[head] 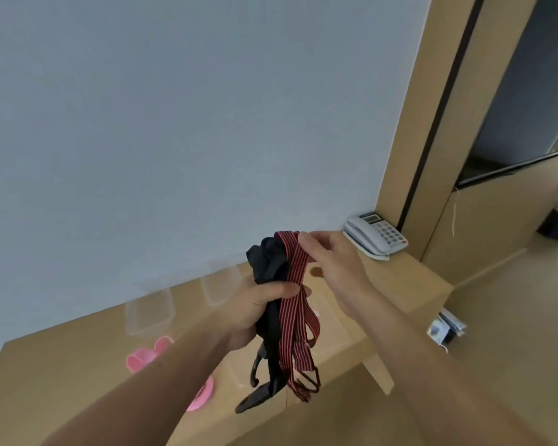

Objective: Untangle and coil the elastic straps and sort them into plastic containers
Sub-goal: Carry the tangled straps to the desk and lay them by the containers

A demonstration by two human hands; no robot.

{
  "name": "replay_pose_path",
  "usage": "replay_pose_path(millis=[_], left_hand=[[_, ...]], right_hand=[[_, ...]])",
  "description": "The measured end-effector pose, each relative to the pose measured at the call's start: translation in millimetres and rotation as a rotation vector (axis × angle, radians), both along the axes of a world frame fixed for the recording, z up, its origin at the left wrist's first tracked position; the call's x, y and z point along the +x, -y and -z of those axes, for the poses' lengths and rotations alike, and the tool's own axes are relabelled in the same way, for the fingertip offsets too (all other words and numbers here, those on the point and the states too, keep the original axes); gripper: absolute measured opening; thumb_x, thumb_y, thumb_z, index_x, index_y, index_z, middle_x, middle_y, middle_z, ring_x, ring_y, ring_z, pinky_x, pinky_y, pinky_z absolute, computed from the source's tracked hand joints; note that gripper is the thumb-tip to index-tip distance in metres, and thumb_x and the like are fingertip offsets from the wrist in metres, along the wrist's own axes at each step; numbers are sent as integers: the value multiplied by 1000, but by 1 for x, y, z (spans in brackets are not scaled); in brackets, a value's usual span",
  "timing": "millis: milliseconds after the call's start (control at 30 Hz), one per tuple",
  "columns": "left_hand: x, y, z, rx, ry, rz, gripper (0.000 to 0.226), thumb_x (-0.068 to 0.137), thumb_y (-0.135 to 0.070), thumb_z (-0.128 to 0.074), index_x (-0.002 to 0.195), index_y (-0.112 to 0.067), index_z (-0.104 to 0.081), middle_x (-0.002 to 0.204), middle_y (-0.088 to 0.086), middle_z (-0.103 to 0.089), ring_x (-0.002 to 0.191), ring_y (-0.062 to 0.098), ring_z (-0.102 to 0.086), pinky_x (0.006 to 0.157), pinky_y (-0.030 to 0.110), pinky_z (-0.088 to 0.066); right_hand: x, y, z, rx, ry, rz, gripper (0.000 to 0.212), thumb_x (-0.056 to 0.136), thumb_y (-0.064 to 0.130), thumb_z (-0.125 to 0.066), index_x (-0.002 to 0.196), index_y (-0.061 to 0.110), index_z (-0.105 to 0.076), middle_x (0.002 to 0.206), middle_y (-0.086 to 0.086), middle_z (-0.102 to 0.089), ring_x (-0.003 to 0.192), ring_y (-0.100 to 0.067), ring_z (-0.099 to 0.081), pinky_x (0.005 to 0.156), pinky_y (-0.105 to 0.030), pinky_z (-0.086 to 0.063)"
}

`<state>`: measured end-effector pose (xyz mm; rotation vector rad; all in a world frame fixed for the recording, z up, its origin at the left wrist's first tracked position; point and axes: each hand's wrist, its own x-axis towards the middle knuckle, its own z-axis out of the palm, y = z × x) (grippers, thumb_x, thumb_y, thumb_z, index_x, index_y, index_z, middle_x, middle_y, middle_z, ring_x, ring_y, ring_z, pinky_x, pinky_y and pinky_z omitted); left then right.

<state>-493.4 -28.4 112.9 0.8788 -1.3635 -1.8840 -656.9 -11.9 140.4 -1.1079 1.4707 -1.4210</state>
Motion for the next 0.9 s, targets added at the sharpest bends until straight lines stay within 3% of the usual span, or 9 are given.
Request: replay_pose_path(millis=[67,133,233,333,433,533,667,800,900], left_hand=[[-25,4,3,100,-16,-54,24,74,-19,-77,96,-10,-76,105,17,-73,88,31,-72,72,38,-58],[-47,8,6,178,0,-92,25,79,-23,-75,98,-7,-75,101,15,-74,87,32,-73,71,38,-58],[-80,15,16,201,63,-124,27,81,-27,-74,98,-7,-74,96,12,-76,83,28,-74,70,37,-57],[-105,25,27,237,68,-107,30,85,-32,-72,102,-8,-74,95,10,-76,80,25,-74,70,36,-58],[-122,43,39,339,36,13,36,90,-36,-65,110,-8,-71,98,9,-73,81,24,-71,76,39,-58],[-137,66,56,376,92,17,29,92,-26,-62,111,-5,-64,93,10,-72,78,27,-71,71,44,-58],[-155,106,67,412,94,3,21,92,-17,-59,106,-1,-62,98,15,-70,85,35,-71,66,41,-57],[-188,132,73,383,71,86,31,88,-15,-61,115,1,-66,105,19,-69,91,34,-68,78,48,-58],[-208,147,72,362,74,40,32,87,-12,-62,116,0,-66,103,20,-68,89,32,-64,95,56,-50]], right_hand=[[-24,-18,20,89,17,-114,55,84,56,-66,127,23,-56,123,6,-63,110,-12,-62,89,-34,-53],[-36,-31,41,145,77,-240,49,86,51,-66,128,27,-58,119,5,-69,110,-13,-65,93,-36,-53],[-46,-40,59,133,50,-179,27,90,34,-67,116,29,-64,102,7,-74,94,-11,-72,78,-28,-58],[-67,-37,69,142,99,-75,18,90,24,-70,108,24,-68,95,3,-76,86,-16,-74,68,-23,-57],[-93,-28,76,157,153,-41,12,90,17,-68,102,19,-72,92,-5,-76,83,-23,-74,65,-27,-58],[-118,-8,84,199,171,2,10,91,16,-67,99,19,-73,88,-9,-75,76,-24,-73,61,-30,-57],[-158,31,85,229,140,23,11,92,14,-67,96,21,-74,86,-3,-73,73,-18,-70,64,-30,-57],[-181,70,88,288,172,-79,14,92,15,-66,104,19,-71,107,-11,-73,96,-34,-71,83,-51,-58],[-190,94,93,332,178,-105,15,93,16,-65,108,17,-66,105,-15,-73,93,-34,-72,76,-47,-59]])
